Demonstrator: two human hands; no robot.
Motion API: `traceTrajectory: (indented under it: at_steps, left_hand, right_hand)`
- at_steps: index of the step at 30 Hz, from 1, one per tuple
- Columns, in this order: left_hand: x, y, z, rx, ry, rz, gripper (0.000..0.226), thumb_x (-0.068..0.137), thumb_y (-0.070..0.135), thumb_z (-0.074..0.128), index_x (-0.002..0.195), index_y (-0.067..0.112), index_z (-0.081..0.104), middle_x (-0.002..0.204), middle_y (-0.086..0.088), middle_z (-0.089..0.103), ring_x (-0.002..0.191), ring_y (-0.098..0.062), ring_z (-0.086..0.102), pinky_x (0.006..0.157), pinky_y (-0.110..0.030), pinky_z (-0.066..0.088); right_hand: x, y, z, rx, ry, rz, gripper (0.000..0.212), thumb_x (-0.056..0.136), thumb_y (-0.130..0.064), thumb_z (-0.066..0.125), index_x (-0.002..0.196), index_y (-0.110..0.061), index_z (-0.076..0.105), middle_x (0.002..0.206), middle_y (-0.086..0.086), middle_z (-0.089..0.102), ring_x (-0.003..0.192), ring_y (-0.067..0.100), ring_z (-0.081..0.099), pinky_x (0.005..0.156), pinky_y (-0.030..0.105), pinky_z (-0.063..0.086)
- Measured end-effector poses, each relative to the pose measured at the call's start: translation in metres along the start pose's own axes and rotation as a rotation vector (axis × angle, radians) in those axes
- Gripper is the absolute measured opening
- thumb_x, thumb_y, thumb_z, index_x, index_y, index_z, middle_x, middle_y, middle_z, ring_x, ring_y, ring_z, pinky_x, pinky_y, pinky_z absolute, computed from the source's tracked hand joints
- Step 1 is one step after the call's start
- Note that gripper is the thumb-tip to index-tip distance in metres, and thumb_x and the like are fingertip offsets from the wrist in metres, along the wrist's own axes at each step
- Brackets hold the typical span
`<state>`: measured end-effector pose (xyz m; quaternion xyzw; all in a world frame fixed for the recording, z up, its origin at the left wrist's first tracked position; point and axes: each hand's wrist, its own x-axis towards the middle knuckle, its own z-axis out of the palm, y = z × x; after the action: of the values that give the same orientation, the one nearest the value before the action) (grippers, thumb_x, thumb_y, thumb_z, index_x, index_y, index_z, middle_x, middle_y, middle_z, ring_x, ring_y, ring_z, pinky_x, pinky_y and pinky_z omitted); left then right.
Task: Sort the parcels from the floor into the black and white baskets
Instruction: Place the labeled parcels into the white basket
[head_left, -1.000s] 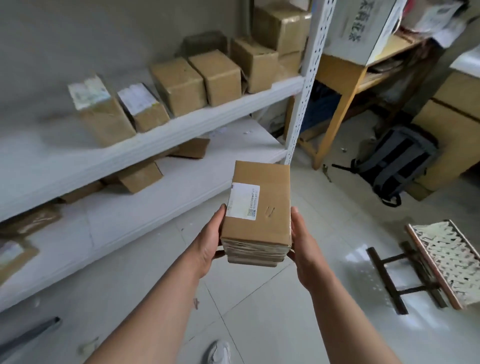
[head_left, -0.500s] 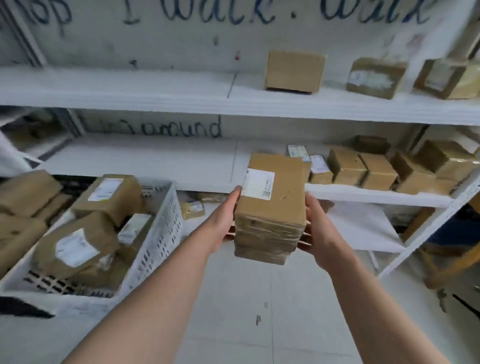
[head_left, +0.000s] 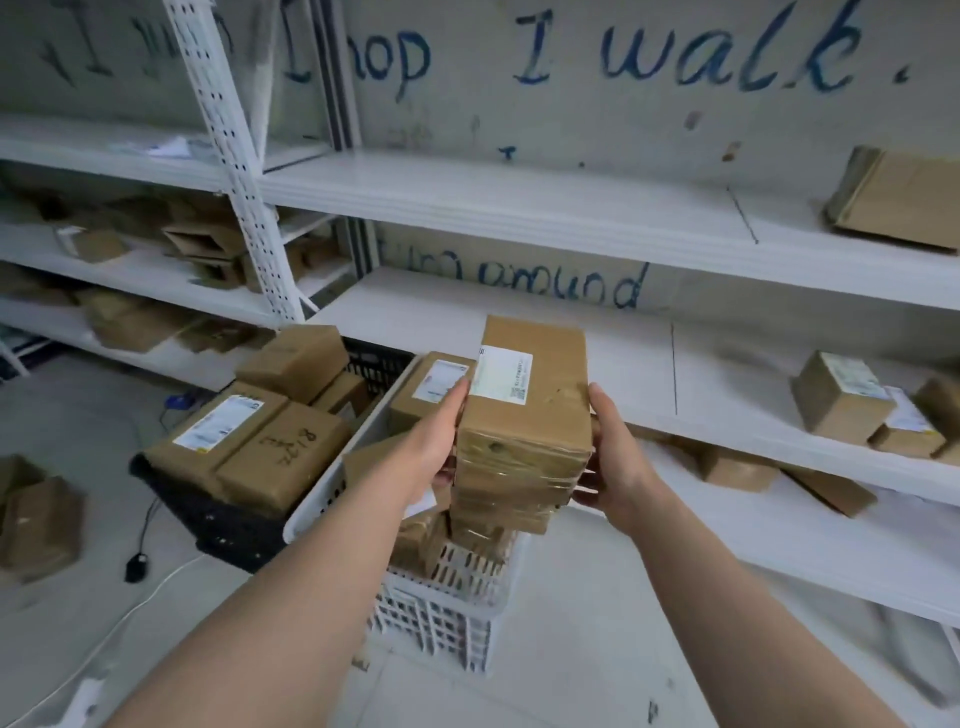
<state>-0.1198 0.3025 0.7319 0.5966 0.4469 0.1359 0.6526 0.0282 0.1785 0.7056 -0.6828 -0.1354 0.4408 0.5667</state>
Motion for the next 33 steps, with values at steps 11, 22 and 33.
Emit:
traceTrajectory:
  at_steps: [11, 22, 33]
  left_hand:
    - [0.104, 0.027, -0.118, -0.02, -0.1, -0.008, 0.058, 0.09, 0.072, 0.029, 0.127, 0.036, 0.055, 0.128, -0.003, 0.061, 0.113, -0.022, 0.055, 0.11, -0.051, 0.032]
    - [0.215, 0.03, -0.125, -0.193, -0.108, -0.031, 0.052, 0.087, 0.069, 0.041, 0.121, 0.036, 0.062, 0.117, 0.002, 0.068, 0.113, -0.021, 0.058, 0.11, -0.047, 0.034]
    - [0.277, 0.036, -0.138, -0.197, -0.174, -0.09, 0.047, 0.09, 0.064, 0.042, 0.119, 0.033, 0.062, 0.117, 0.0, 0.066, 0.108, -0.018, 0.058, 0.103, -0.039, 0.039]
  right_hand:
    - [0.08, -0.026, 0.126, 0.117, 0.087, 0.036, 0.092, 0.055, -0.091, 0.05, 0.117, -0.025, 0.068, 0.099, 0.002, 0.072, 0.093, 0.022, 0.062, 0.092, 0.041, 0.044]
    - [0.185, -0.057, 0.149, 0.14, 0.107, 0.098, 0.104, 0.05, -0.091, 0.055, 0.131, -0.026, 0.057, 0.123, 0.005, 0.066, 0.115, 0.025, 0.06, 0.107, 0.047, 0.042]
    - [0.238, -0.064, 0.166, 0.151, 0.146, 0.112, 0.1, 0.058, -0.089, 0.053, 0.132, -0.023, 0.057, 0.123, 0.005, 0.065, 0.115, 0.025, 0.059, 0.108, 0.047, 0.041]
